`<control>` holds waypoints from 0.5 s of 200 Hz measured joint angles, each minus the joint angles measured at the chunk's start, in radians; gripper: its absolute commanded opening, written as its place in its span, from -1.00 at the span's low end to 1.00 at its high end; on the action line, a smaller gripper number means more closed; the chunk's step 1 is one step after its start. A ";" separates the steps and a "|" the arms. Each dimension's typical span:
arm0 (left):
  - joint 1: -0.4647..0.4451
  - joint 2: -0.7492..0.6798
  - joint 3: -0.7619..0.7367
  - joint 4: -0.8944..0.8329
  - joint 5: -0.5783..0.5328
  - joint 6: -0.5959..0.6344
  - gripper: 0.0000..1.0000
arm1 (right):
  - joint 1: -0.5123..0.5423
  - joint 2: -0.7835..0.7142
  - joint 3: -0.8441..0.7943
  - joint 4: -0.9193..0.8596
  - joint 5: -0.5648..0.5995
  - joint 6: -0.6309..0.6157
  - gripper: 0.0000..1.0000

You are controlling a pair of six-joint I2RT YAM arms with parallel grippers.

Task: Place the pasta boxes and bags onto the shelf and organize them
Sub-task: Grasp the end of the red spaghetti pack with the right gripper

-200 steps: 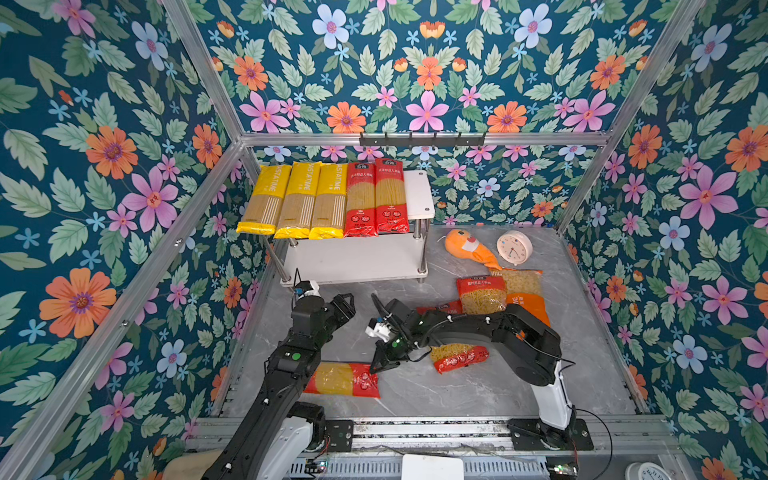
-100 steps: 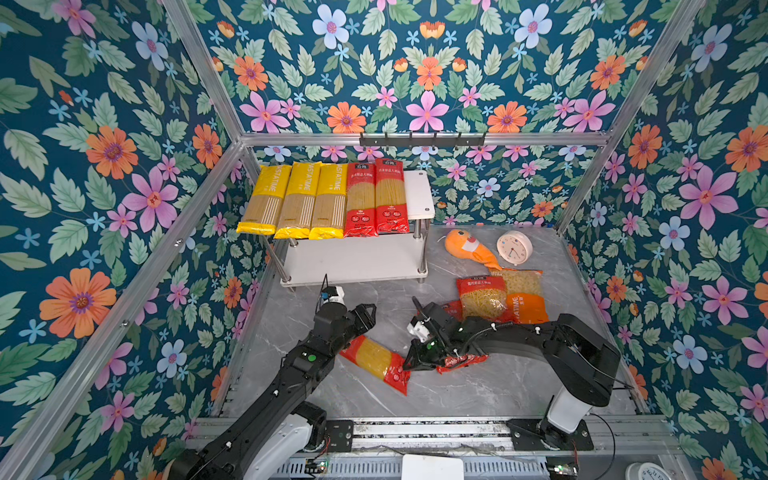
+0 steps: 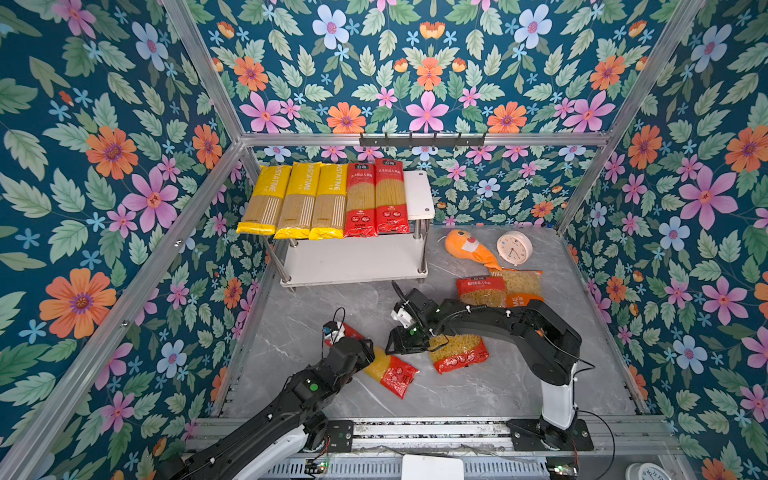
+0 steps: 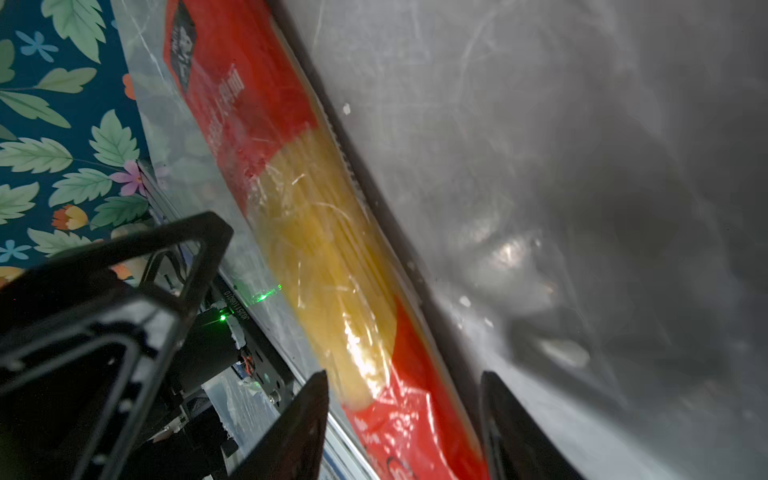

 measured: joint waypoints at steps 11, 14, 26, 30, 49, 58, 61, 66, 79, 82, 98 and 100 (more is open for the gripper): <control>-0.009 0.002 -0.005 -0.005 -0.018 -0.021 0.30 | 0.014 0.026 0.021 0.001 -0.010 -0.009 0.12; -0.010 0.005 -0.005 -0.006 -0.022 -0.021 0.30 | 0.019 0.032 0.025 0.003 -0.015 -0.014 0.09; -0.011 0.017 -0.003 -0.006 -0.040 -0.021 0.32 | 0.034 0.051 0.037 0.013 -0.037 -0.019 -0.04; -0.012 0.020 -0.001 -0.006 -0.045 -0.021 0.33 | 0.036 0.055 0.038 0.016 -0.042 -0.019 -0.09; -0.014 0.042 0.034 -0.010 -0.061 -0.013 0.37 | 0.038 0.074 0.032 0.055 -0.079 -0.015 -0.40; -0.014 0.048 0.062 -0.009 -0.072 0.005 0.39 | 0.036 0.077 0.027 0.071 -0.089 -0.006 -0.52; -0.014 0.050 0.071 -0.009 -0.075 0.013 0.39 | 0.035 0.077 0.025 0.077 -0.096 -0.003 -0.55; -0.013 0.051 0.087 -0.009 -0.079 0.020 0.40 | 0.032 0.077 0.022 0.087 -0.107 0.005 -0.59; -0.008 0.058 0.130 -0.011 -0.092 0.055 0.41 | 0.024 0.070 0.006 0.129 -0.130 0.014 -0.70; -0.007 0.061 0.142 -0.011 -0.094 0.066 0.42 | 0.023 0.068 0.000 0.139 -0.133 0.018 -0.72; 0.002 0.074 0.196 -0.010 -0.098 0.110 0.42 | 0.008 0.040 -0.040 0.201 -0.155 0.042 -0.80; 0.003 0.076 0.202 -0.010 -0.098 0.117 0.43 | 0.005 0.035 -0.048 0.211 -0.156 0.047 -0.81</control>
